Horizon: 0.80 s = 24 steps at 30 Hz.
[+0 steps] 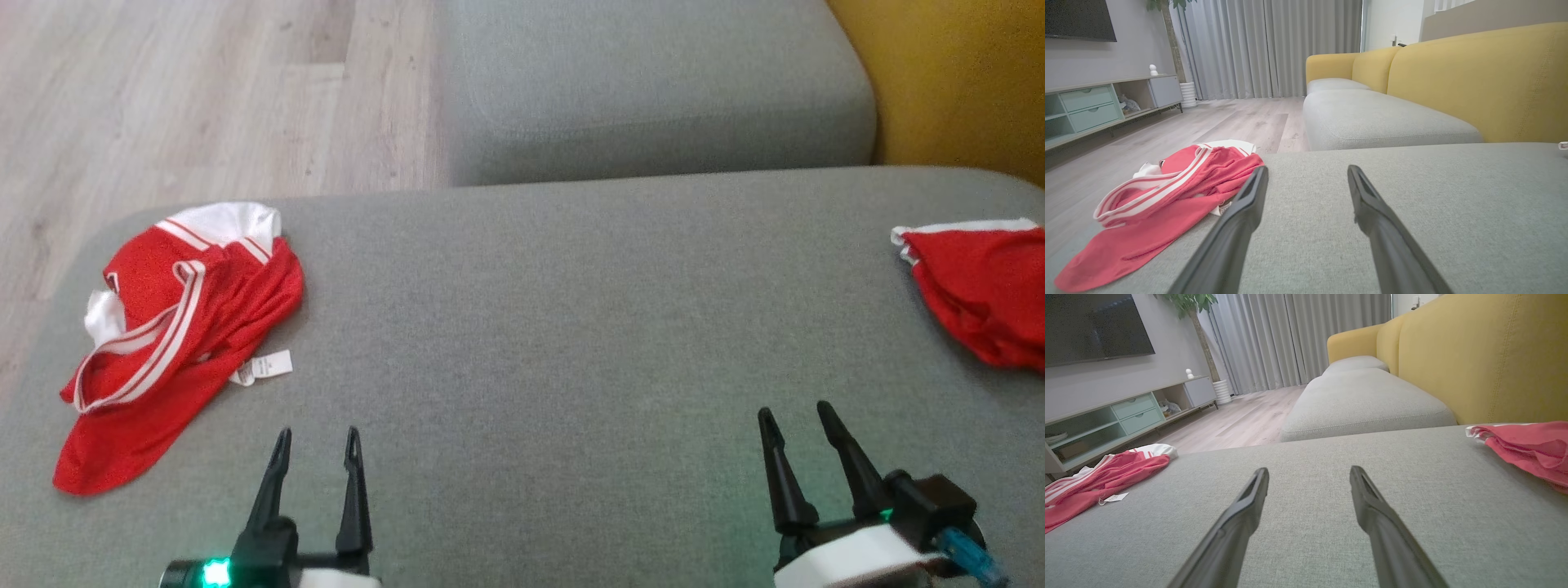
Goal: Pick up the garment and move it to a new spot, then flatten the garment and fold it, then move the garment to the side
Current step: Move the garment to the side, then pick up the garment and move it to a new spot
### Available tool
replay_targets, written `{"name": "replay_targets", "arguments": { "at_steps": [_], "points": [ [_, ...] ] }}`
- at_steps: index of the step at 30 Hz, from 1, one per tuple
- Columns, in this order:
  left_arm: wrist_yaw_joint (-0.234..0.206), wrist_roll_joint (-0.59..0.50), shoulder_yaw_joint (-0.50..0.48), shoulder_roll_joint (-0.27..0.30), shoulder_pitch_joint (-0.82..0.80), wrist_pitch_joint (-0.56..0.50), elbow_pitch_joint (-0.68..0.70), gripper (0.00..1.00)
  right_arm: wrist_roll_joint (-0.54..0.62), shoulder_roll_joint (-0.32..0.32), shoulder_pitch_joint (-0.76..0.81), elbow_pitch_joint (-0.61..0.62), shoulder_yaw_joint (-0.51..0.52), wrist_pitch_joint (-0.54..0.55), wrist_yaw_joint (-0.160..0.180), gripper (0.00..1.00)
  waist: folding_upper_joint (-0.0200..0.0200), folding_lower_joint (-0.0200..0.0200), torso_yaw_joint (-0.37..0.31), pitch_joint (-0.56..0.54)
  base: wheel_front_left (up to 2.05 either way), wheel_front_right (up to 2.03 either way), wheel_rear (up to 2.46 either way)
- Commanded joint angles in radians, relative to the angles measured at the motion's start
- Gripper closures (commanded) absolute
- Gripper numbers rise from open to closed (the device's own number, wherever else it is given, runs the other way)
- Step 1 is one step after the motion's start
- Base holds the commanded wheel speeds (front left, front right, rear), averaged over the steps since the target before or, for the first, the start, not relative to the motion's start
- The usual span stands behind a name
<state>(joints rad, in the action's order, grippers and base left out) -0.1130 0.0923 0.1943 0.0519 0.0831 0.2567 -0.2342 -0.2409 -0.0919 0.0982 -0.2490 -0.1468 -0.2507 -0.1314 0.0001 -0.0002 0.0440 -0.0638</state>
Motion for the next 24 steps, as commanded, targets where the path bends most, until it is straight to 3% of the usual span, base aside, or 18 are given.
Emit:
{"name": "replay_targets", "arguments": {
  "at_steps": [1, 24],
  "points": [
    [0.003, -0.009, -0.038, 0.000, -0.030, 0.005, 0.029, 0.00, 0.009, 0.003, -0.029, 0.038, -0.017, -0.011, 0.001, 0.00, -0.0001, 0.0002, 0.001, -0.009, 0.00, 0.00, 0.00],
    [0.023, -0.028, -0.068, -0.001, -0.008, 0.005, 0.007, 0.00, 0.010, 0.013, 0.018, 0.043, 0.009, -0.011, 0.001, 0.00, -0.0001, 0.0002, 0.028, -0.028, 0.00, 0.00, 0.00]
  ]
}}
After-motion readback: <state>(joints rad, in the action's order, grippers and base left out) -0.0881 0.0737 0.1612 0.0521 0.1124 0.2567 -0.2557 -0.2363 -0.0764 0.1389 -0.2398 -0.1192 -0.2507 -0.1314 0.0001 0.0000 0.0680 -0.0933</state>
